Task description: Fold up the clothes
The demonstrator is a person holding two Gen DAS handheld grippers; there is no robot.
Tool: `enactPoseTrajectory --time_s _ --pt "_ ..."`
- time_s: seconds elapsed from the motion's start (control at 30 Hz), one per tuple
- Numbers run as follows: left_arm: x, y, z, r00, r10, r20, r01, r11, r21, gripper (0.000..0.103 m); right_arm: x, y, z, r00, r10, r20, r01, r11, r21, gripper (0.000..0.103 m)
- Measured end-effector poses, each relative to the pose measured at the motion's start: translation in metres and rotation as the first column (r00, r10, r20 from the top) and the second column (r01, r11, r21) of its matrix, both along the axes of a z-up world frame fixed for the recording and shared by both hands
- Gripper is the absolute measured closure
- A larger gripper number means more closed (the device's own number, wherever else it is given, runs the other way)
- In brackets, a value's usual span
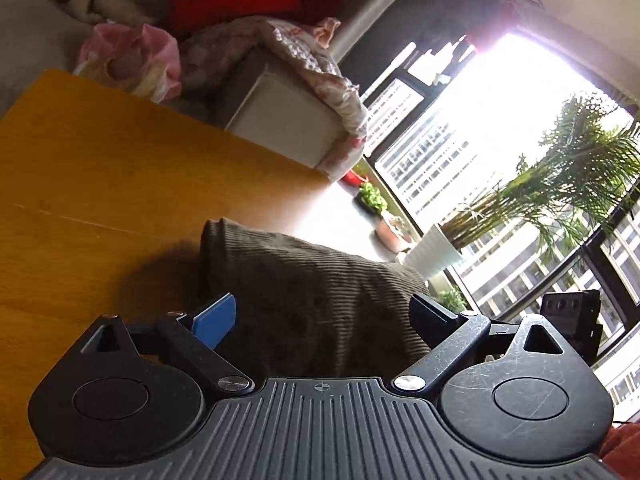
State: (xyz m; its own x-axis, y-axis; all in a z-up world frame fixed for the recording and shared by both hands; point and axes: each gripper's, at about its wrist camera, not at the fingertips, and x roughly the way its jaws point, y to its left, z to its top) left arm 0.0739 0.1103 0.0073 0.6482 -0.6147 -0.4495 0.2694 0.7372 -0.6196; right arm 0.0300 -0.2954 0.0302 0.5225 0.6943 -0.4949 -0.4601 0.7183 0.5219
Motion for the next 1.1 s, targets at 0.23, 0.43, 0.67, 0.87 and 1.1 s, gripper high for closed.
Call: enactPoseTrajectory --time_s 0.23,0.43,0.67,0.87,1.1 --pt "0.015 -0.055 -0.028 0.984 -0.174 -0.047 0.179 0.973 0.145 0.01 0.016 0.028 -0.057 0.989 0.01 -0.146 -0.031 0.989 -0.145 0.04" --pt "0.003 -0.063 -0.033 0.973 -0.227 -0.046 0.231 0.956 0.183 0.012 0.025 0.051 -0.058 0.998 0.051 -0.025 -0.056 0.957 -0.286 0.04" --pt "0.017 -0.076 -0.037 0.968 -0.249 -0.038 0.251 0.964 0.084 0.014 0.103 0.094 -0.044 0.967 0.114 0.229 0.017 0.865 -0.502 0.041" --pt "0.034 -0.123 -0.034 0.926 -0.378 -0.001 0.377 0.924 -0.067 0.013 0.148 0.091 -0.008 0.932 0.015 0.362 0.183 0.843 -0.506 0.041" --pt "0.038 -0.07 0.016 0.952 -0.252 0.173 0.269 0.96 -0.081 0.005 0.132 0.007 0.005 0.979 -0.175 0.101 0.183 0.98 -0.075 0.032"
